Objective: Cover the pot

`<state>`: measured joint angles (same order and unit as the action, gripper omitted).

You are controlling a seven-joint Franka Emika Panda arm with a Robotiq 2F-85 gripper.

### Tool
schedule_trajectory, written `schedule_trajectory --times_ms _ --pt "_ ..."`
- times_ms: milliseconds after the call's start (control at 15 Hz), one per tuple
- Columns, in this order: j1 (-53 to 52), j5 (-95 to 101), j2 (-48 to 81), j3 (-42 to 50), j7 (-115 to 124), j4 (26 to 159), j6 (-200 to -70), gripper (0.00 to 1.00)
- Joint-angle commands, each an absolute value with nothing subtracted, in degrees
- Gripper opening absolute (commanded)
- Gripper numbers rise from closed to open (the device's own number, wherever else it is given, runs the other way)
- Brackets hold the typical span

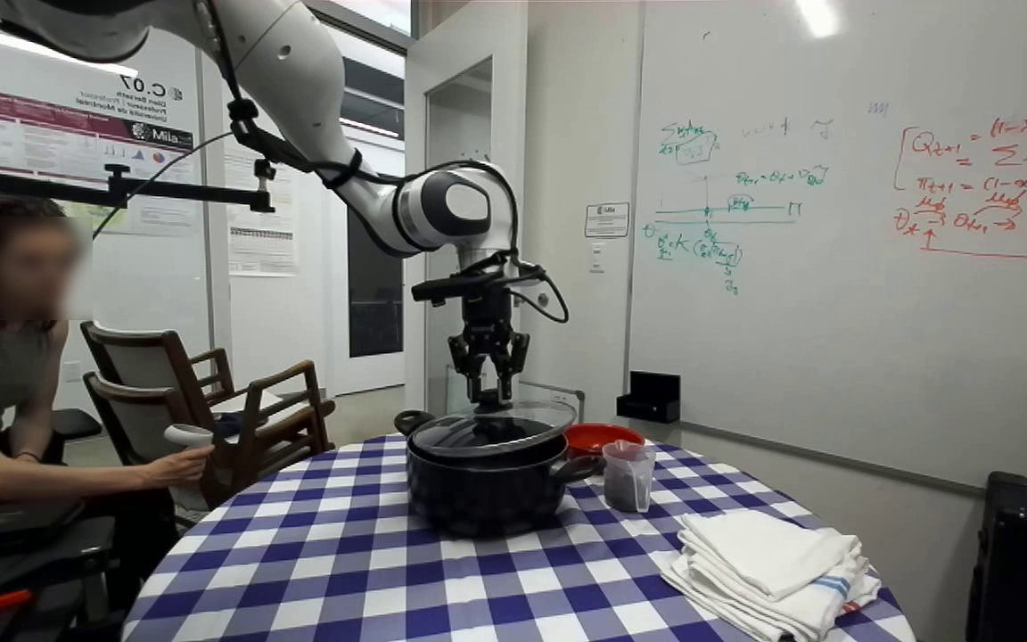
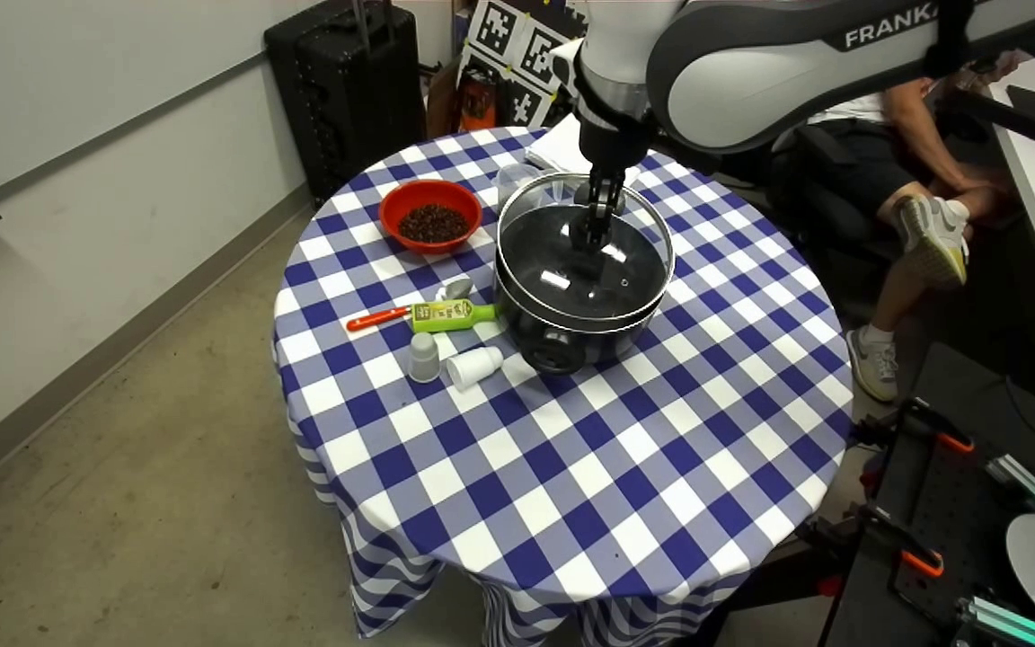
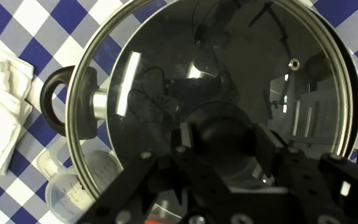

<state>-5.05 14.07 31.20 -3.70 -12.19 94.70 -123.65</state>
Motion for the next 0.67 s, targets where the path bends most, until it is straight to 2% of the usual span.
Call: schedule_trajectory --times_ms 0,600 --pt "-4.93 12.09 28.44 -4.37 -11.83 96.36 -123.76 0.25" --pt "-4.72 11.12 28.8 -4.24 -11.67 96.96 -124.24 0.25"
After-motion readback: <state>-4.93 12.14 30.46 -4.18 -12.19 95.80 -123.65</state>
